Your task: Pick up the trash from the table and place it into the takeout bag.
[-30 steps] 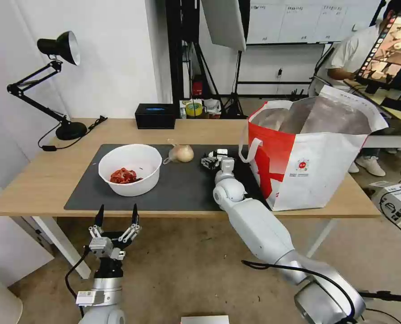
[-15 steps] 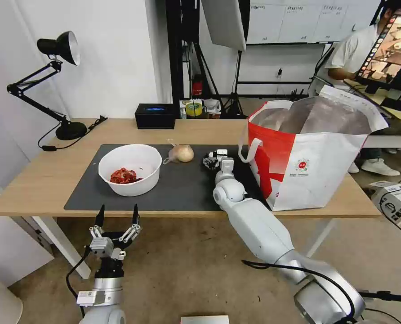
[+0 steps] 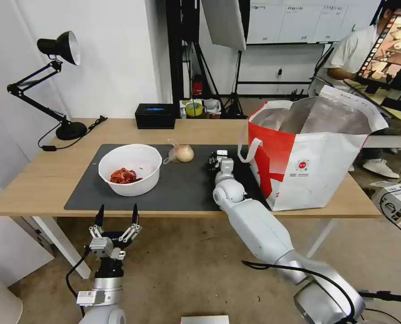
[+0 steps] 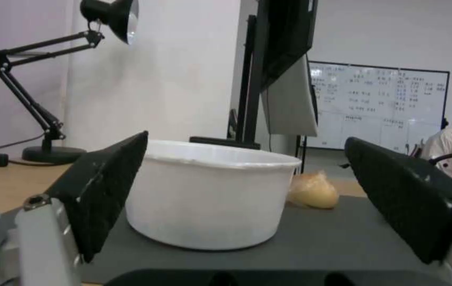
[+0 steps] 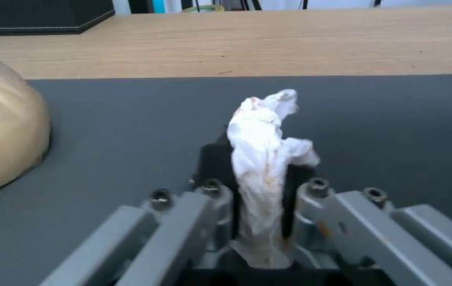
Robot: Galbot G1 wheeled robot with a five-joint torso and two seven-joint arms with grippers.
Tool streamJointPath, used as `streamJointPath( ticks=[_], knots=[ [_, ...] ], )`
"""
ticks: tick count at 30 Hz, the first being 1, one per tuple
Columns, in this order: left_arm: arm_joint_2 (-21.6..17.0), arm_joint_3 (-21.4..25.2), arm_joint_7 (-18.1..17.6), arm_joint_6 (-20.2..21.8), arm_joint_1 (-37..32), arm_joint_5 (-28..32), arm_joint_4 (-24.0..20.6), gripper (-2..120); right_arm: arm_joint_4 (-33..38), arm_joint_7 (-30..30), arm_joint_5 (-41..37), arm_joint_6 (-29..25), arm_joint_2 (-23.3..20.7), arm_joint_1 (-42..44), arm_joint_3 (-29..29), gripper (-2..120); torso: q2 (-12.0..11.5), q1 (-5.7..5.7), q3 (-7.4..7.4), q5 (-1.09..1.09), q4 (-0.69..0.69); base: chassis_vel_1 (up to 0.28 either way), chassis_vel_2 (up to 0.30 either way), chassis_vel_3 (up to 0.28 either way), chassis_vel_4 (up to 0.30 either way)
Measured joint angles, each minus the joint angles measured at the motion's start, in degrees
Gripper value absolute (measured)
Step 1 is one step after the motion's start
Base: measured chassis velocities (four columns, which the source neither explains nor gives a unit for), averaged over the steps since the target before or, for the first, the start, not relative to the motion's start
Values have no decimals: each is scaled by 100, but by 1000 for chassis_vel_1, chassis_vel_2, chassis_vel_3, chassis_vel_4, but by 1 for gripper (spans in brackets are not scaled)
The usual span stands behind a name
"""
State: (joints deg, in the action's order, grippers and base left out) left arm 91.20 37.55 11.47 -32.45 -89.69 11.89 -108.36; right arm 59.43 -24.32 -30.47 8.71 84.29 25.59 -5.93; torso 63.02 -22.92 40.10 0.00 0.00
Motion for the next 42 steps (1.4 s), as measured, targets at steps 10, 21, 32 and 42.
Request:
streamJointPath(
  ticks=[10,21,32,42],
  knots=[
    [2,-1,0,-9,47,0,80,100,-1,9,-11,-1,-5,5,-32,3,0,0,0,0,0,0,0,0,0],
    [5,14,-22,-15,101,9,88,100,61,15,-127,-12,-68,-78,-213,3,0,0,0,0,0,0,0,0,0],
    [5,25,-27,-21,109,21,96,100,360,17,-92,-32,-151,-40,-329,3,0,0,0,0,0,0,0,0,0],
    [3,52,-30,-23,91,27,85,100,1130,29,-92,-49,-344,16,-607,3,0,0,0,0,0,0,0,0,0]
  ],
)
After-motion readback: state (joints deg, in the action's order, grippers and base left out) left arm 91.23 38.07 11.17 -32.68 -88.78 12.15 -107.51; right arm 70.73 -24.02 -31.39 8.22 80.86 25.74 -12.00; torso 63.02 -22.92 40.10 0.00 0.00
